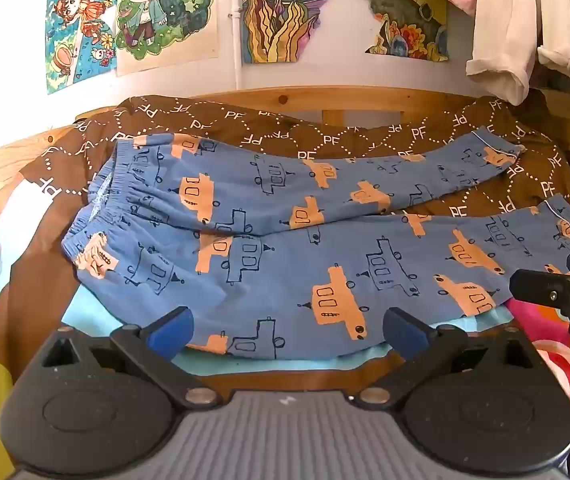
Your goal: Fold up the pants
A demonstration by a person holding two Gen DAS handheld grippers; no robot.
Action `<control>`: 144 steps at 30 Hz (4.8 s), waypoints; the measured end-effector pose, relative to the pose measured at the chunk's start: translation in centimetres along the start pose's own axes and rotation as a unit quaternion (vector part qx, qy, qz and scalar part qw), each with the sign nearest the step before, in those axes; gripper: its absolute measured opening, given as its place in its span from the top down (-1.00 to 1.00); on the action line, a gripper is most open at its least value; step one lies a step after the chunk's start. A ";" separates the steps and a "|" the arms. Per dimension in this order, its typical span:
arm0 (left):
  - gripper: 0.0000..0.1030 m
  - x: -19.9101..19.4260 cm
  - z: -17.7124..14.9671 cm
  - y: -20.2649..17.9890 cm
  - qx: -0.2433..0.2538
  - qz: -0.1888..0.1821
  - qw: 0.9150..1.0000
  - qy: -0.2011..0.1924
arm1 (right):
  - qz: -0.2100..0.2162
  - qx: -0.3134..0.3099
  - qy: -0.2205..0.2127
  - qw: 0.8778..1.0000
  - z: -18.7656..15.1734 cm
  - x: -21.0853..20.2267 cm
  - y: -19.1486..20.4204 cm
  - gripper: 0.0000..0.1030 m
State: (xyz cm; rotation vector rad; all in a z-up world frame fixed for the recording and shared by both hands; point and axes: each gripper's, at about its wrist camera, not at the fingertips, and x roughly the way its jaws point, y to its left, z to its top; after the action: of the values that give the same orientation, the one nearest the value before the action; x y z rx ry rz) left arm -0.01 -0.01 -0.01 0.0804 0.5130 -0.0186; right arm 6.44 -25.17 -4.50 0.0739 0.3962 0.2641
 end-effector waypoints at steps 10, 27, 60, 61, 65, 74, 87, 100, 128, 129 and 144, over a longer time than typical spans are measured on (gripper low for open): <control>-1.00 0.3 -0.1 -0.2 0.000 -0.001 1.000 0.004 | 0.004 0.007 0.001 1.000 0.0 0.0 -0.2 -0.99; -1.00 0.2 0.0 -0.1 0.002 -0.002 1.000 0.004 | 0.011 0.012 0.002 1.000 0.0 0.0 -0.1 -0.99; -1.00 0.3 -0.1 -0.1 0.002 0.004 1.000 0.008 | 0.008 0.028 0.012 0.999 -0.2 0.4 -0.6 -0.99; -1.00 0.3 -0.2 -0.1 0.002 0.004 1.000 0.008 | 0.008 0.028 0.012 0.999 -0.1 0.4 -0.6 -0.99; -1.00 0.3 -0.1 -0.1 0.002 0.004 1.000 0.008 | 0.008 0.028 0.013 0.999 -0.1 0.4 -0.6 -0.99; -1.00 0.5 -0.2 -0.1 0.002 0.005 1.000 0.015 | 0.008 0.028 0.013 0.999 -0.2 0.4 -0.6 -0.99; -1.00 1.3 -0.7 -0.6 0.006 0.001 0.999 0.034 | 0.002 0.037 0.021 0.999 0.2 0.8 -1.2 -0.99; -1.00 2.6 -0.2 -1.5 0.011 -0.011 0.998 0.055 | -0.012 0.037 0.014 0.999 0.5 0.9 -1.6 -0.99; -1.00 13.0 18.1 5.6 -0.013 -0.055 0.997 0.059 | 0.041 0.076 0.044 0.995 2.5 3.2 -4.6 -0.99; -1.00 13.5 18.3 5.9 -0.008 -0.044 0.998 0.053 | 0.047 0.074 0.048 0.995 3.1 3.4 -5.0 -0.99; -1.00 20.1 21.6 8.0 0.220 0.007 0.975 0.025 | 0.165 -0.195 0.153 0.955 20.4 23.9 -9.4 -0.99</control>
State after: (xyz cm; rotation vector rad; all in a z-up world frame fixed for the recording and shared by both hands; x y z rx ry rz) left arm 28.34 6.26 9.48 0.5188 0.5518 -0.1173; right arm 37.91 -28.20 4.25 -0.2970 0.6342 0.6846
